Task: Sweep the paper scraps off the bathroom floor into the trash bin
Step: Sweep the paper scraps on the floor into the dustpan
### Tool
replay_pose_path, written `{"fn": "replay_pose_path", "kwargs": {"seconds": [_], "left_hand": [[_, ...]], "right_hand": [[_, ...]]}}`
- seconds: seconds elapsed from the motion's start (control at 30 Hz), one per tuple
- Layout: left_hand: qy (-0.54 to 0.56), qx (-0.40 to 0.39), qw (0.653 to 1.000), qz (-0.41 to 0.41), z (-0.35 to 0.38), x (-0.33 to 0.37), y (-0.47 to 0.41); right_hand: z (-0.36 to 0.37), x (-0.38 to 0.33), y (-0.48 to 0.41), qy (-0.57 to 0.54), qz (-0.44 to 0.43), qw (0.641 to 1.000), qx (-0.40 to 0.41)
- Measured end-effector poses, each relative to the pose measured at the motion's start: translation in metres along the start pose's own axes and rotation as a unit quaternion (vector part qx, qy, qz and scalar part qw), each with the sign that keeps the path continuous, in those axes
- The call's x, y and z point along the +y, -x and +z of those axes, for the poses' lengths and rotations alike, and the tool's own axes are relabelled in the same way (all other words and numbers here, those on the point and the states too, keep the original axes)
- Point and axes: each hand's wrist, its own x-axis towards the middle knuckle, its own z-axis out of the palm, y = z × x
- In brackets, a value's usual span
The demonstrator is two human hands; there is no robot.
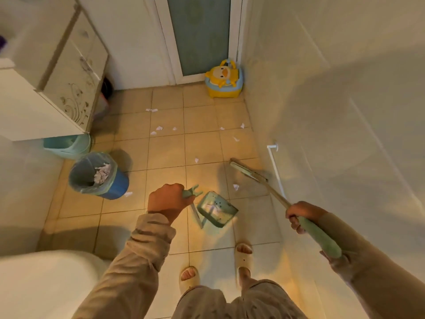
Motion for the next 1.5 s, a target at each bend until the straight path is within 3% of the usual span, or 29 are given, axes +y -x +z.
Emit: {"fn": "replay_pose_path", "kwargs": {"seconds": [0.17,0.5,0.73,0.87,1.0,1.17,1.4,1.5], "left_hand": [[0.015,-0.028,0.999,-0.03,-0.007,-0.001,-0.009],[-0.036,-0.023,0.999,-0.027,-0.003,0.017,-0.004],[-0.022,-0.028,0.999,-0.041,-0.003,0.002,0.0],[-0.016,-0.014,0.999,-0.034,0.0,0.003,0.002],[-0.026,0.005,0.999,-0.03,0.003,-0.013,0.01],[0.048,-0.016,0.994,-0.093,0.009,-0.064,0.034],[0.188,0.057,0.947,-0.252,0.023,-0.091,0.063],[0.193,0.07,0.937,-0.283,0.02,-0.097,0.063]], "right_hand": [[-0.033,-0.015,-0.025,-0.037,-0.054,0.998,-0.019],[-0.032,0.002,-0.021,-0.133,-0.065,0.978,-0.145],[-0.024,0.03,-0.03,-0.063,0.138,0.974,-0.171],[-0.035,0.043,-0.024,-0.127,0.16,0.958,-0.199],[-0.024,0.039,-0.015,-0.121,0.159,0.959,-0.199],[-0.005,0.012,-0.007,-0.086,0.138,0.967,-0.195],[0.026,-0.04,-0.013,-0.039,0.101,0.976,-0.191],[0.045,-0.07,-0.019,0.017,0.089,0.977,-0.192]]}}
